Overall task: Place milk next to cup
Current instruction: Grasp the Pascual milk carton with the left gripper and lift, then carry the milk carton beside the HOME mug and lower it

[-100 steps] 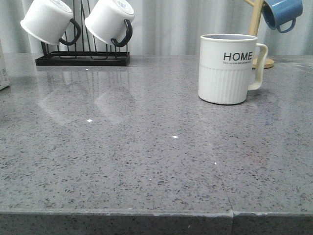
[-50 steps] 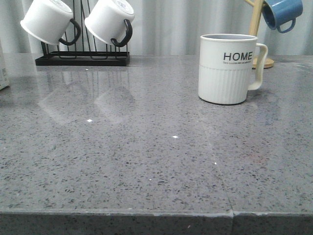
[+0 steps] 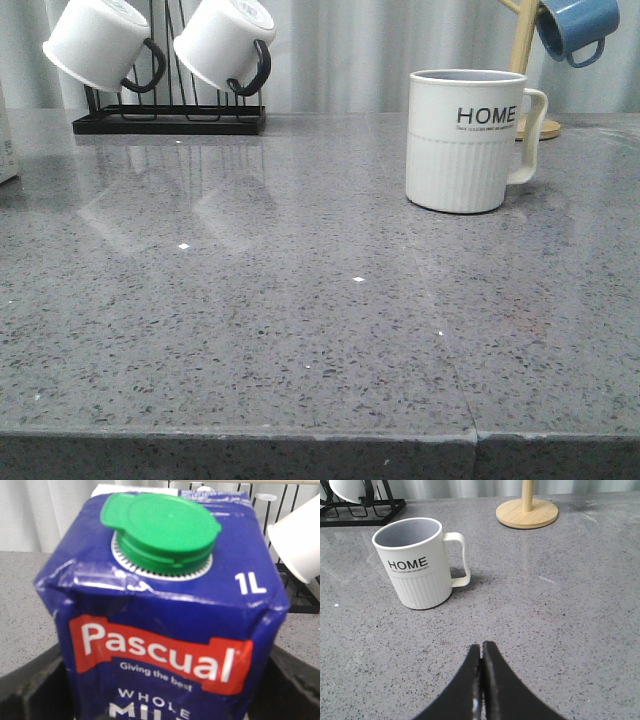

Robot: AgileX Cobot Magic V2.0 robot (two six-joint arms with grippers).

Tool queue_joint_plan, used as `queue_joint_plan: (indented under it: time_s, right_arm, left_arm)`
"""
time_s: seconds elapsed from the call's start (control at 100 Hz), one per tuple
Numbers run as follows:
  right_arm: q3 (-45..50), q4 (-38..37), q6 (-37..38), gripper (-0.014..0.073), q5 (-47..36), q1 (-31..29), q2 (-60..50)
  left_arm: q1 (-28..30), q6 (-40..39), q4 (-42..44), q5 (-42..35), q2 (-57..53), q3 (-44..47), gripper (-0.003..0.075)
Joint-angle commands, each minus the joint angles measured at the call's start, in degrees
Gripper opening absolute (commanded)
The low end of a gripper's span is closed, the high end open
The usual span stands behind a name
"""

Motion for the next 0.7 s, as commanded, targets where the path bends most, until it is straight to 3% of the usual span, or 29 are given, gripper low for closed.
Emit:
queue_joint_plan:
  time_s: [0.0,0.1,0.26,0.47,0.69]
  right_arm:
    - [-1.44,-0.10,-0.24,-0.0066,-4.04,-0.04,0.31]
    - [-1.44,-0.10,-0.24,-0.0066,-4.04,-0.04,0.31]
    - [-1.44,-0.10,-0.24,-0.0066,-4.04,-0.04,0.31]
    - [-1.44,-0.10,-0.24,-0.0066,-4.04,-0.04,0.31]
    - [-1.44,-0.10,-0.24,-0.0066,-4.04,-0.04,0.31]
  left_arm:
    - [-1.10,-0.60,-0.30,-5.35,-1.90,-1.98,0.0349]
    - [-4.08,-0.60,-0.18,-7.02,-2.65,-1.98,0.0302]
    - [-13.43,-0.60,-0.18,-13.67,-2.90,-2.58,0.0302]
    - [-25.06,-0.60,-0.18,-12.40,1.21,-8.59,0.0302]
    - [-31.83,-0.60,-0.43,-11.97,8.42,-14.64,0.0302]
